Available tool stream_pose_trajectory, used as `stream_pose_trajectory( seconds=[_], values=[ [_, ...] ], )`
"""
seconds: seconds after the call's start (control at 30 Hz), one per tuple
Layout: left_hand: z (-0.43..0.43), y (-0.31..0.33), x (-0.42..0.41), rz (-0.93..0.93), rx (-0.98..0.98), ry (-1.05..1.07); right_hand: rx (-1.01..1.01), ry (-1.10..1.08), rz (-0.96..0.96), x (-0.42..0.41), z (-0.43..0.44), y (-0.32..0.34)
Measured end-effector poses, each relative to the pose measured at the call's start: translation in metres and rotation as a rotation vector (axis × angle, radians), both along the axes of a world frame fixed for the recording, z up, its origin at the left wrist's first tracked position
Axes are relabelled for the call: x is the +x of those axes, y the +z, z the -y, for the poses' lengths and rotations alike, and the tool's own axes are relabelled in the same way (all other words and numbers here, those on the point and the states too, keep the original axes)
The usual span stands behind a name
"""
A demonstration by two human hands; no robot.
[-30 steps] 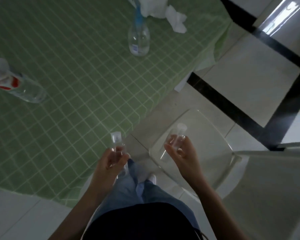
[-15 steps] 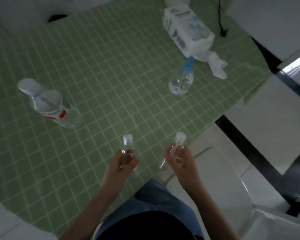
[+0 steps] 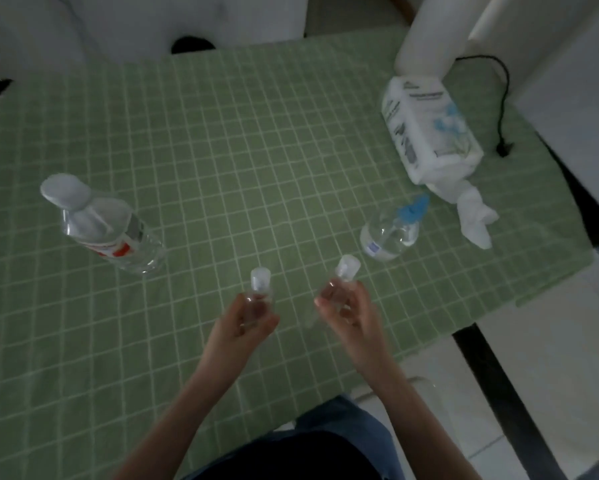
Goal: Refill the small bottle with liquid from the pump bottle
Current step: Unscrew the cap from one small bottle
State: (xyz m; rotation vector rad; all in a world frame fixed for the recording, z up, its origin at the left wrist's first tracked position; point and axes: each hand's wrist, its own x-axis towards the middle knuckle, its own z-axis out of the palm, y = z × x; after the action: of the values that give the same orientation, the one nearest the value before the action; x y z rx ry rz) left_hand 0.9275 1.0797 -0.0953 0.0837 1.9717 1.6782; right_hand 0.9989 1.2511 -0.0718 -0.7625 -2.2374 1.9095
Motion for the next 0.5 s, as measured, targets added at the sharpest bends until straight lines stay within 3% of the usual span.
stream_pose_trajectory(
  seconds=[0.3, 0.5],
  values=[
    [-0.091, -0.007, 0.017, -0.033, -0.053, 0.247, 0.079, 0.382, 0.046, -0.030, -0.102, -0.013],
    [-0.111, -0.020, 0.002, -0.090, -0.046, 0.351, 0.086, 0.503, 0.002, -0.056, -0.122, -0.029]
  ],
)
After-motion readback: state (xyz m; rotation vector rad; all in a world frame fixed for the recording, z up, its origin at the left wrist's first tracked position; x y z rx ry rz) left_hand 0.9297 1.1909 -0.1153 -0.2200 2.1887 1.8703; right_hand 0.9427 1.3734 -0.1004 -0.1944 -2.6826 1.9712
